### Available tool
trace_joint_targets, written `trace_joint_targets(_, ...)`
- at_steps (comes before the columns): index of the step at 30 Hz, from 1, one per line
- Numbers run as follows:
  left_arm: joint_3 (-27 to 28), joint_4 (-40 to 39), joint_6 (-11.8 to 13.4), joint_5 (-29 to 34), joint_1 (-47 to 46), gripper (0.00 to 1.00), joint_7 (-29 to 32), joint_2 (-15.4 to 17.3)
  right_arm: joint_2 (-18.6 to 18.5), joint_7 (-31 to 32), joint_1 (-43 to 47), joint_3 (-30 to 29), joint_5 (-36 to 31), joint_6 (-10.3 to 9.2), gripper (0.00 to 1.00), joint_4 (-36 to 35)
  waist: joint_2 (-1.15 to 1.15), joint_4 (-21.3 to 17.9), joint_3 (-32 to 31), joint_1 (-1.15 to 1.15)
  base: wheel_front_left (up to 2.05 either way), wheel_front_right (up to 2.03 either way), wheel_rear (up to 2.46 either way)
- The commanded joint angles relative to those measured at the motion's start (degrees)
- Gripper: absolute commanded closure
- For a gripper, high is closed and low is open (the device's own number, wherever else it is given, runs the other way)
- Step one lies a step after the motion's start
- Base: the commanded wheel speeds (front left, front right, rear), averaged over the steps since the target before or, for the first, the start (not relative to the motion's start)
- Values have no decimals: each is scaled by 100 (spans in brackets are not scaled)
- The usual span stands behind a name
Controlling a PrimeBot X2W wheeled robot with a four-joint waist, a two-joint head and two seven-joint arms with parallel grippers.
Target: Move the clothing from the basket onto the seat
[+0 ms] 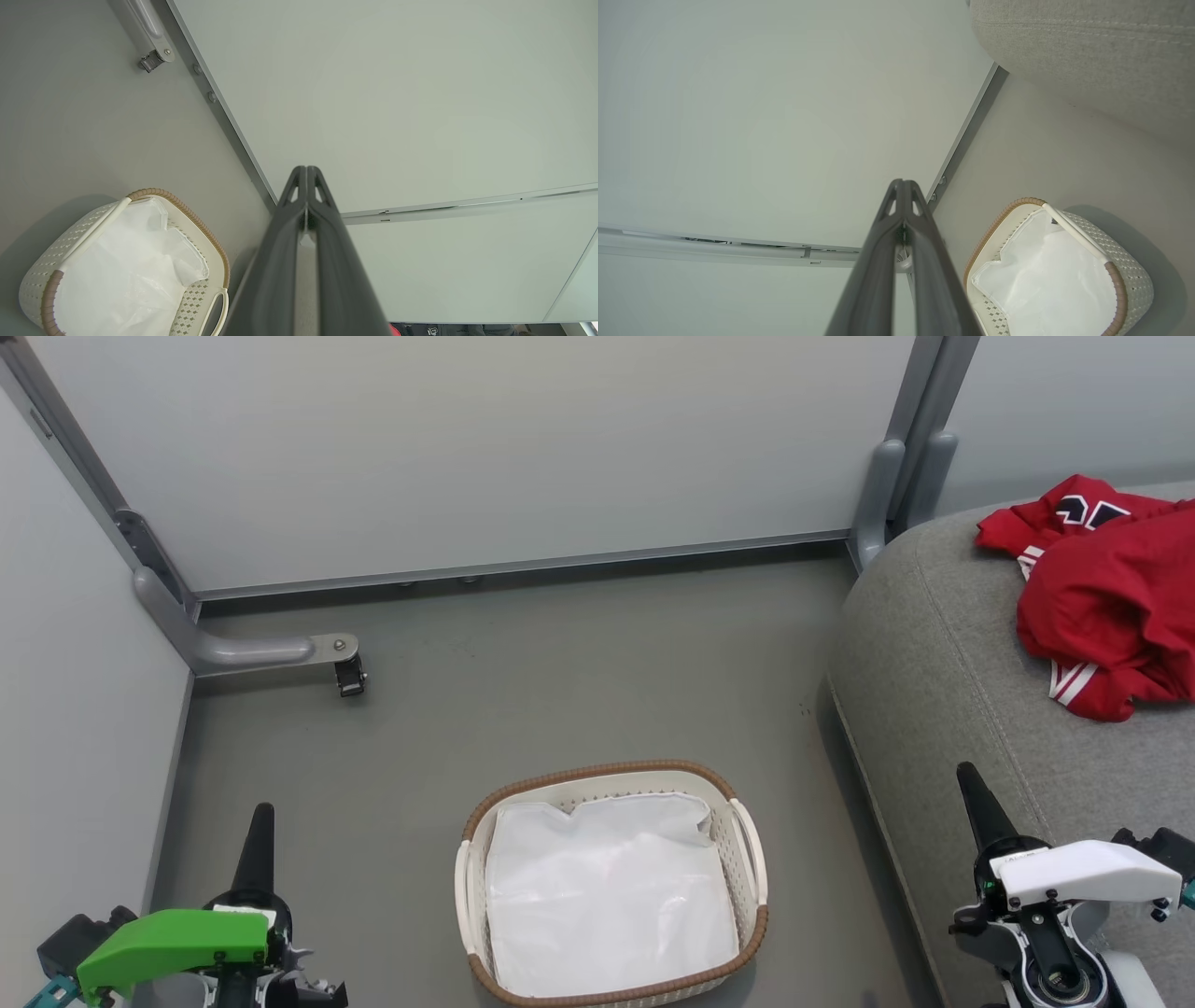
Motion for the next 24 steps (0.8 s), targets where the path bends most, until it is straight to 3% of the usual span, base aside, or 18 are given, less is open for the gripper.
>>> trace_joint_targets(1, 39, -58, -29, -120, -149, 100, 34, 17, -35, 46, 27, -30, 150, -2, 100, -66, 0, -4, -3, 0, 0, 0, 0)
trace_joint_targets(24, 167, -72, -84, -1020, -268, 100, 305, 17, -44, 310, 83, -164, 1200, -2, 100, -157, 0, -59, -53, 0, 0, 0, 0)
